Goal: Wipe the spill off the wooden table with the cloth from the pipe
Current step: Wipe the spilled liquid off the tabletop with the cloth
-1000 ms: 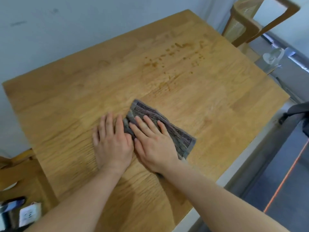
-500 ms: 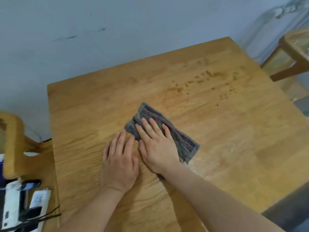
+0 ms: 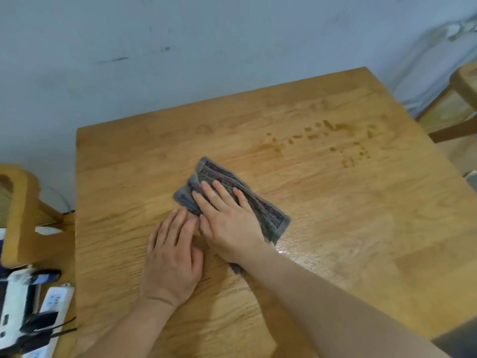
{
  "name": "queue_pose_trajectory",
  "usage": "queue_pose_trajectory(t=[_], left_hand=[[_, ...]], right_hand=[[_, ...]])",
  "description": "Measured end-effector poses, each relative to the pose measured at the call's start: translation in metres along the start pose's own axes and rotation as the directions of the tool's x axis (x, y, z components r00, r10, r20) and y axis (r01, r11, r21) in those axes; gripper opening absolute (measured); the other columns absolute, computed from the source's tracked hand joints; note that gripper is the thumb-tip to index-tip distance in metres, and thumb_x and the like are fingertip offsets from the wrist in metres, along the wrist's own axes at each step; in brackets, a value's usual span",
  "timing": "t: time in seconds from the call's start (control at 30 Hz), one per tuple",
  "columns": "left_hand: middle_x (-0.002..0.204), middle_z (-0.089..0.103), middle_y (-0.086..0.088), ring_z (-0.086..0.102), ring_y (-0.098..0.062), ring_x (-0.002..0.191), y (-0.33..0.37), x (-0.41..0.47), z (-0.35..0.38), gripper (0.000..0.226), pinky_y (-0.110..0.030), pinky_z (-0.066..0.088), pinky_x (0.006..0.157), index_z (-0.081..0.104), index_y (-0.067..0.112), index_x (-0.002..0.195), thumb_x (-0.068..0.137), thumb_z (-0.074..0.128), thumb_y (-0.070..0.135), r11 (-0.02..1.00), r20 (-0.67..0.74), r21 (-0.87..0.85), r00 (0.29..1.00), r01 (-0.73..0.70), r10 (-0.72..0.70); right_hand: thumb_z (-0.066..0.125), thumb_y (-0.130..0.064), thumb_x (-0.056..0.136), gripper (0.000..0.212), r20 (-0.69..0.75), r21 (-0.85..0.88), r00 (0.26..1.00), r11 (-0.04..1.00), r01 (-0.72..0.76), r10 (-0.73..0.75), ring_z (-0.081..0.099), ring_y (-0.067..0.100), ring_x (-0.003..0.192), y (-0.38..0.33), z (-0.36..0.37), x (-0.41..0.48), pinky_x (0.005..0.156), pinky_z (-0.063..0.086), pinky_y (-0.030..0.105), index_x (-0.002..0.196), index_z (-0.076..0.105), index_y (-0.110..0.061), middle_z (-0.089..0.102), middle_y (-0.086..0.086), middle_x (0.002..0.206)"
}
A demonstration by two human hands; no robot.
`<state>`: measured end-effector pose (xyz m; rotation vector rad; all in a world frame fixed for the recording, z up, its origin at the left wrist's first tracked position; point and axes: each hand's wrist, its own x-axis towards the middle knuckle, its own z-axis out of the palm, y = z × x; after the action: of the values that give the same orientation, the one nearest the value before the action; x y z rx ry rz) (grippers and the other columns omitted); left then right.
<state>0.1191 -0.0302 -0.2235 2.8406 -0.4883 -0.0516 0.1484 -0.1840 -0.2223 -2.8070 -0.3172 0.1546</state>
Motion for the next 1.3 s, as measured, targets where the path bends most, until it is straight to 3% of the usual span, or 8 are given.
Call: queue_pose_trajectory(t=[0.07,0.2,0.43,0.6,0.73,0.97,1.07,1.3], left_hand=[[0.144,0.046,-0.009,0.034,-0.026,0.138,0.001,0.002,0.0,0.049,-0.046,0.026,0.112,0.053,0.011,0.128,0.084,0.036,0.024,1.0,0.008,-0.001,1.0,0.001,-0.001],[0.147,0.042,-0.006,0.031,-0.025,0.14,0.002,-0.002,-0.004,0.049,-0.047,0.028,0.112,0.05,0.014,0.129,0.086,0.032,0.026,1.0,0.041,-0.007,0.999,0.02,-0.02],[0.154,0.032,-0.007,0.028,-0.023,0.142,0.0,0.077,-0.007,0.059,-0.045,0.024,0.115,0.035,0.014,0.144,0.091,0.019,0.034,0.994,0.044,0.028,0.993,0.107,-0.108],[0.159,0.021,-0.002,0.015,-0.016,0.146,0.003,0.079,-0.004,0.062,-0.042,0.016,0.118,0.024,0.017,0.15,0.092,0.013,0.036,0.986,0.085,0.055,0.983,0.157,-0.161],[0.159,0.017,0.001,0.011,-0.014,0.147,0.0,0.085,-0.002,0.062,-0.039,0.012,0.119,0.021,0.02,0.151,0.092,0.012,0.038,0.983,0.08,0.049,0.98,0.177,-0.181],[0.154,0.032,-0.003,0.024,-0.019,0.144,0.001,0.081,-0.004,0.055,-0.046,0.025,0.115,0.038,0.016,0.141,0.092,0.022,0.036,0.985,0.082,0.036,0.982,0.167,-0.169],[0.154,0.031,-0.004,0.024,-0.02,0.144,0.0,0.086,-0.005,0.054,-0.047,0.025,0.115,0.037,0.015,0.141,0.092,0.023,0.034,0.988,0.074,0.035,0.985,0.154,-0.156],[0.157,0.024,-0.002,0.016,-0.017,0.146,0.002,0.087,-0.006,0.057,-0.042,0.016,0.118,0.029,0.02,0.146,0.092,0.019,0.035,0.985,0.092,0.042,0.981,0.166,-0.17]], right_hand=[[0.03,-0.038,0.1,0.053,-0.04,-0.024,0.999,0.999,-0.037,0.036,0.016,0.015,0.149,0.036,-0.009,-0.001,0.119,0.012,0.047,0.152,0.032,-0.028,0.024,-0.005,0.161],[0.02,-0.041,0.1,0.056,-0.089,-0.038,0.941,0.943,-0.331,0.327,0.007,0.014,0.151,0.08,-0.025,-0.006,0.121,0.01,0.047,0.154,0.024,-0.029,0.015,-0.006,0.163],[0.031,-0.037,0.101,0.05,-0.007,-0.047,0.998,0.997,-0.057,0.056,0.02,0.015,0.148,0.026,-0.01,-0.053,0.117,0.021,0.048,0.15,0.036,-0.028,0.028,-0.006,0.159],[0.025,-0.038,0.102,0.052,-0.059,-0.029,0.97,0.971,-0.237,0.235,0.01,0.015,0.15,0.044,-0.023,0.085,0.12,0.011,0.049,0.153,0.027,-0.03,0.018,-0.007,0.163],[0.023,-0.037,0.103,0.053,-0.043,-0.035,0.972,0.972,-0.234,0.233,0.006,0.017,0.151,0.041,-0.023,0.147,0.119,0.006,0.049,0.155,0.022,-0.028,0.014,-0.004,0.164],[0.033,-0.035,0.1,0.05,-0.03,-0.042,0.999,0.998,-0.039,0.038,0.024,0.018,0.147,0.014,-0.007,0.003,0.116,0.026,0.046,0.147,0.042,-0.022,0.033,0.0,0.157],[0.037,-0.034,0.097,0.05,-0.012,-0.047,0.999,0.998,0.047,-0.048,0.031,0.019,0.145,0.035,-0.015,0.017,0.114,0.031,0.047,0.144,0.047,-0.021,0.039,0.001,0.154],[0.023,-0.034,0.101,0.055,-0.045,-0.036,0.968,0.968,-0.248,0.246,0.007,0.019,0.15,0.047,-0.029,0.194,0.119,0.009,0.049,0.155,0.022,-0.023,0.014,-0.001,0.164]])
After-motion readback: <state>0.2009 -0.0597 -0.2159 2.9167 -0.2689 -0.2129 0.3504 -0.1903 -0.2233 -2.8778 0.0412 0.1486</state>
